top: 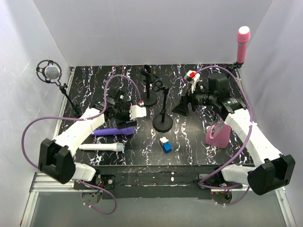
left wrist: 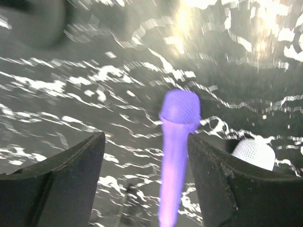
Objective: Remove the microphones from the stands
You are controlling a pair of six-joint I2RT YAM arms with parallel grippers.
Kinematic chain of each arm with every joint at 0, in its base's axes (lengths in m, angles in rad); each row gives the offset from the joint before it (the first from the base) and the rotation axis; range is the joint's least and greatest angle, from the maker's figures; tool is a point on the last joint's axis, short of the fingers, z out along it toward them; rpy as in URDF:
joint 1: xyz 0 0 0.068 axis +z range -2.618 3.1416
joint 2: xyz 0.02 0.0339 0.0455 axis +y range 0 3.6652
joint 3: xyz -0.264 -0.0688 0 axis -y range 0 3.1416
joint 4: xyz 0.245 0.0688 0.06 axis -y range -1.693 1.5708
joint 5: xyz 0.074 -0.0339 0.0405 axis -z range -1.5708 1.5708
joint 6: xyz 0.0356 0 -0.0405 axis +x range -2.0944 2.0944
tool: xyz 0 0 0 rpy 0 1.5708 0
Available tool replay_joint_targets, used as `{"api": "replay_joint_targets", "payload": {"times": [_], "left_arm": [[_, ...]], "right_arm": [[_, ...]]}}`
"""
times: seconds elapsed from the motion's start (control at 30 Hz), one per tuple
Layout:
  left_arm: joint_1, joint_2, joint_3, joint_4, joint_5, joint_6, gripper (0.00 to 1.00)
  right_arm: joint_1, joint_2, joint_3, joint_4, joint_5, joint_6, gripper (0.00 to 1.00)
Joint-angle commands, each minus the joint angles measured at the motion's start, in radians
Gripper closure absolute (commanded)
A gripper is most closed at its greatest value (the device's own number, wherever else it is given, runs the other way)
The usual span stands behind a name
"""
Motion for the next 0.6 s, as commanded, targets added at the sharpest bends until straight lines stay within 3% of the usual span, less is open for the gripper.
{"api": "replay_joint_targets", "payload": {"times": [0.0, 0.1, 0.2, 0.37, 0.57], "left_arm": [[0.003, -0.133, 0.141, 0.001, 0.225, -0.025, 0.29], [0.001, -0.136, 0.206, 0.064, 0.260, -0.093, 0.23], [0.001, -0.111, 0.300, 0.168, 0.296, -0.256, 0.12], [0.001, -0.013, 0.446, 0.242, 0.368, -0.373, 0.11], [0.000, 0.062, 0.515, 0.270, 0.412, -0.448, 0.12]], "right_arm": [[0.004, -0.033, -0.010, 0.010, -0.022, -0.064, 0.15], [0.012, -0.007, -0.012, 0.081, 0.016, -0.036, 0.16], [0.030, 0.005, -0.015, 0.196, 0.110, 0.007, 0.15], [0.075, 0.025, -0.027, 0.351, 0.204, -0.011, 0.13], [0.099, 0.114, 0.037, 0.388, 0.133, 0.007, 0.15]]}}
